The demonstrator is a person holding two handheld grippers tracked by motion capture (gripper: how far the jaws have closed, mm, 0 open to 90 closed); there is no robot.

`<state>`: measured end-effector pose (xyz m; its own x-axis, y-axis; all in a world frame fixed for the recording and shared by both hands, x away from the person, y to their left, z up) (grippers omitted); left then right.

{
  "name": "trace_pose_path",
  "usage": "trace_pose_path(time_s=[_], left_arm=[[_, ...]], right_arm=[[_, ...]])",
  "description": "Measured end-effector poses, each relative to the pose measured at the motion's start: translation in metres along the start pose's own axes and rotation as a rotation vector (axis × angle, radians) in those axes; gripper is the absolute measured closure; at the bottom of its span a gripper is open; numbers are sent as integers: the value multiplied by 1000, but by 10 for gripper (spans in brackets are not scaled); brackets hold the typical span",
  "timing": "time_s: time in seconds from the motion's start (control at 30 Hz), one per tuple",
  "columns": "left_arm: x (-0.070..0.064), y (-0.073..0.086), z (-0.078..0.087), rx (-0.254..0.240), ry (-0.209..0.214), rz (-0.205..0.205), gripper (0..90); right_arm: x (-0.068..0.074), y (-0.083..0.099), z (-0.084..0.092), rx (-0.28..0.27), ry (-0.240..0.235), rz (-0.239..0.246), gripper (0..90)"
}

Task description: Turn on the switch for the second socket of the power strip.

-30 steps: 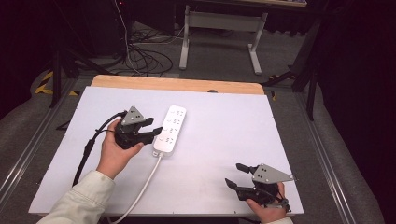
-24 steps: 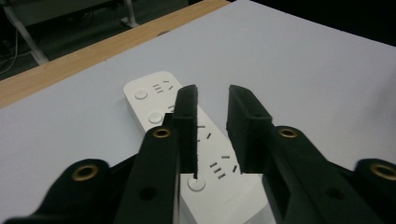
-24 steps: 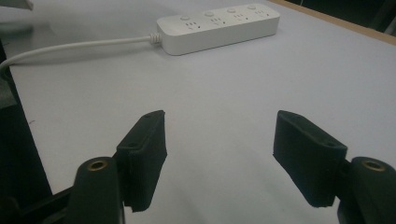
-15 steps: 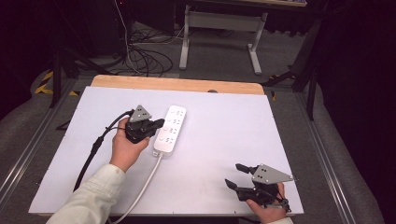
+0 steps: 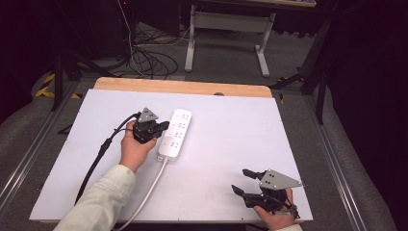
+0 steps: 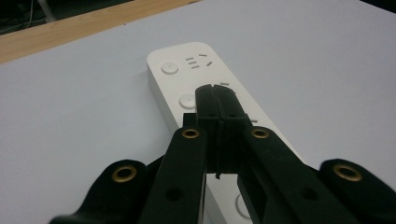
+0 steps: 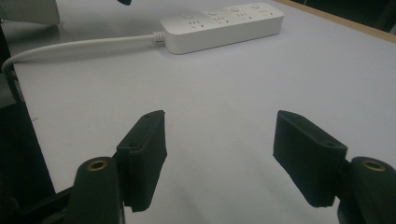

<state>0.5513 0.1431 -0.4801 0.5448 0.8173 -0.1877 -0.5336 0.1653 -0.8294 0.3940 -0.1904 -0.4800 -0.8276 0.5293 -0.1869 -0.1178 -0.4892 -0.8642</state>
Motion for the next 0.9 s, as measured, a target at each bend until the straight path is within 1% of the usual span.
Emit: trace_pose_path(time_s=[0.07, 0.1, 0.13, 0.2, 0.33, 0.37, 0.5, 0.63, 0.73, 0.77, 0.8, 0.9], left_arm=[[1, 1, -3, 2, 3, 0, 900], [2, 1, -4, 5, -8, -16, 900], [1, 3, -5, 8, 3, -3, 900], [0, 4, -8, 16, 8, -6, 900], [2, 8, -13, 38, -10, -35, 900], [1, 9, -14, 38, -6, -23, 900], [1, 10, -16, 45, -3, -18, 900], [1, 13, -18, 61, -3, -38, 900], [1, 14, -20, 66, -1, -39, 900], [2, 14, -20, 63, -7, -49, 900], [2, 14, -20, 65, 2, -41, 900], [1, 14, -21, 61, 3, -35, 900]], right_arm=[[0, 0, 0, 0, 0, 1, 349], [0, 0, 0, 0, 0, 1, 349], [0, 0, 0, 0, -2, 1, 349], [0, 0, 0, 2, -1, 1, 349], [0, 0, 0, 4, -2, -1, 349], [0, 0, 0, 4, -2, -1, 349], [0, 1, -1, 4, -1, 1, 349], [0, 1, -1, 2, -5, -2, 349], [0, 1, -1, 2, -5, -2, 349], [0, 1, -1, 2, -5, -2, 349], [0, 1, -1, 1, -5, -3, 349], [0, 1, -1, 2, -6, -3, 349]])
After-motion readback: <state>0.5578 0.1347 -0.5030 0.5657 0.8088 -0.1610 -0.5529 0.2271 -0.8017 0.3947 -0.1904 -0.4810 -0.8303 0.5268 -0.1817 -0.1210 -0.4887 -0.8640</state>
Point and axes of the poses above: each handheld gripper's, and its own axes: z roughly backward along the jaws, y roughly out of its underside, x roughly to its left, the point moved 5 cm from there along -z, roughly forward along the jaws, and after that the axes turned 9 degrees about z, right-handed, at the moved point
